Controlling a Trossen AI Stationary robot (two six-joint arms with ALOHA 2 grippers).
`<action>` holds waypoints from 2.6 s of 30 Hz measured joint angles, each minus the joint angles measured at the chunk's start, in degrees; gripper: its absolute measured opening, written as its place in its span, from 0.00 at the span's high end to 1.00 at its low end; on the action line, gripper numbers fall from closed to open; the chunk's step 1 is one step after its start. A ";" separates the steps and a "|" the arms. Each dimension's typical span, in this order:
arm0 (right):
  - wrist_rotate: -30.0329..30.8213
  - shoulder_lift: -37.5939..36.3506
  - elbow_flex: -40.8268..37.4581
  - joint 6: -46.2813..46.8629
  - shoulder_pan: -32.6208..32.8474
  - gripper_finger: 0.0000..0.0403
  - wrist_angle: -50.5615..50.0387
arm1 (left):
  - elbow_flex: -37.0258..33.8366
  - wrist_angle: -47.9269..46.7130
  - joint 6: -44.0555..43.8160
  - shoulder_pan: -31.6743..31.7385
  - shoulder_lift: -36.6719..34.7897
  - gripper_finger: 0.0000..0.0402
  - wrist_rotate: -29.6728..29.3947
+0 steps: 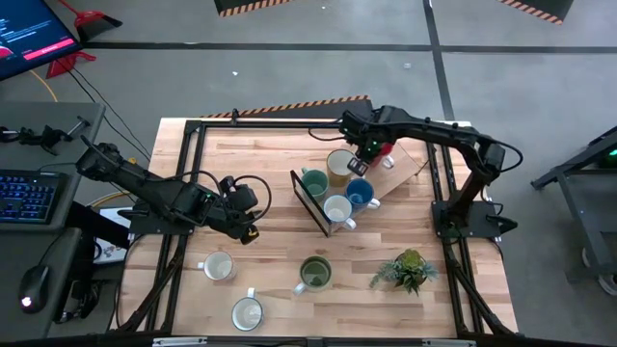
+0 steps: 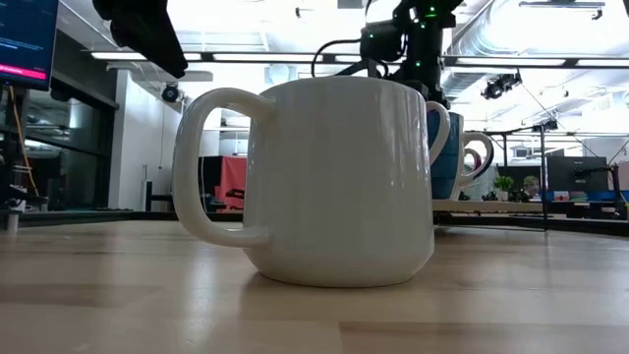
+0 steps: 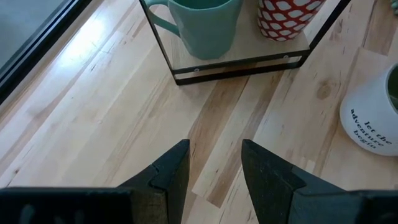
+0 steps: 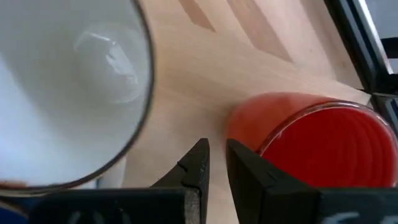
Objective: Place coffee mugs
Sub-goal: Put the red mug on the shelf
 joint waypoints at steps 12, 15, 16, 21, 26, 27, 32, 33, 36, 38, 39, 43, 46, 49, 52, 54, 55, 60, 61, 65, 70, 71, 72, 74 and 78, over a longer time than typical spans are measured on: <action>1.33 0.00 0.00 -1.25 -2.54 0.89 -1.02 | 0.00 0.01 -0.02 0.00 0.00 0.66 0.04; 1.37 0.00 0.00 -1.25 -3.37 0.89 -1.07 | 0.00 0.00 -0.02 0.00 0.00 0.66 0.06; 1.35 0.00 0.00 -1.33 -3.68 0.89 -1.11 | 0.00 0.01 -0.04 0.00 0.00 0.66 0.06; 1.37 0.00 0.00 -2.43 -4.97 0.89 -1.11 | 0.00 0.02 -0.50 0.00 0.00 0.66 0.06; 1.15 0.00 0.00 -3.49 -5.95 0.89 -1.11 | 0.00 0.02 -0.55 0.00 0.00 0.66 0.07; 1.19 0.00 0.00 -3.67 -6.07 0.89 -1.13 | 0.00 0.01 -0.55 0.00 0.00 0.66 0.06; 1.06 0.00 0.00 -4.68 -7.03 0.89 -1.09 | 0.00 0.02 -0.55 0.00 0.00 0.66 0.06; 1.05 0.00 0.00 -4.67 -7.07 0.89 -1.09 | 0.00 0.02 -0.55 0.00 0.00 0.66 0.06; -0.27 0.00 0.00 -4.58 -7.09 0.89 -1.11 | 0.00 0.02 -0.55 0.00 0.00 0.66 0.06; -2.87 0.00 0.00 -4.68 -6.56 0.89 -1.13 | 0.00 0.02 -0.55 0.00 0.00 0.66 0.06; -3.33 0.00 0.00 -4.64 -6.06 0.89 -1.23 | 0.00 0.02 -0.55 0.00 0.00 0.66 0.06; -3.13 0.00 0.00 -3.67 -4.41 0.89 -3.43 | 0.00 0.02 -0.54 0.00 0.00 0.66 0.06; -0.74 -0.02 0.00 -2.97 -3.40 0.89 -5.00 | 0.00 0.02 -0.52 0.00 0.00 0.66 0.06; 0.89 -0.02 0.00 -1.49 -3.14 0.89 -7.50 | 0.00 0.02 -0.52 0.00 0.00 0.66 0.04; 0.86 -0.02 0.00 -1.05 -3.14 0.89 -9.90 | 0.00 0.02 -0.52 0.00 0.00 0.66 0.04; 0.92 -0.02 0.00 -1.05 -3.14 0.89 -11.14 | 0.00 0.00 -0.52 0.00 0.00 0.66 0.04; 1.04 -0.02 0.00 -1.02 -3.16 0.89 -11.41 | 0.00 0.02 -0.52 0.00 0.00 0.66 0.04; 1.38 -0.02 0.00 -1.02 -3.41 0.89 -11.45 | 0.00 0.02 -0.52 0.00 0.00 0.66 0.04; 1.44 -0.02 0.00 -1.09 -3.58 0.89 -11.47 | 0.00 0.02 -0.52 0.00 0.00 0.66 0.04; 1.80 -0.02 0.00 -1.31 -4.86 0.89 -11.45 | 0.00 0.02 -0.51 0.00 0.00 0.66 0.03; 1.90 -0.02 0.00 -1.79 -6.71 0.89 -11.60 | 0.00 0.02 -1.03 0.00 0.00 0.66 0.02; 1.92 -0.02 0.00 -2.19 -6.91 0.89 -11.59 | 0.00 0.02 -1.01 0.00 0.00 0.66 0.03; 1.94 -0.02 0.00 -2.53 -7.08 0.89 -11.55 | 0.00 0.03 -0.99 0.00 0.00 0.66 0.02; 2.07 -0.02 0.00 -2.85 -7.36 0.89 -11.24 | 0.00 0.03 -1.00 0.00 0.00 0.66 0.02; 2.09 -0.02 0.00 -3.64 -7.87 0.89 -10.86 | 0.00 0.02 -1.01 0.00 0.00 0.66 0.01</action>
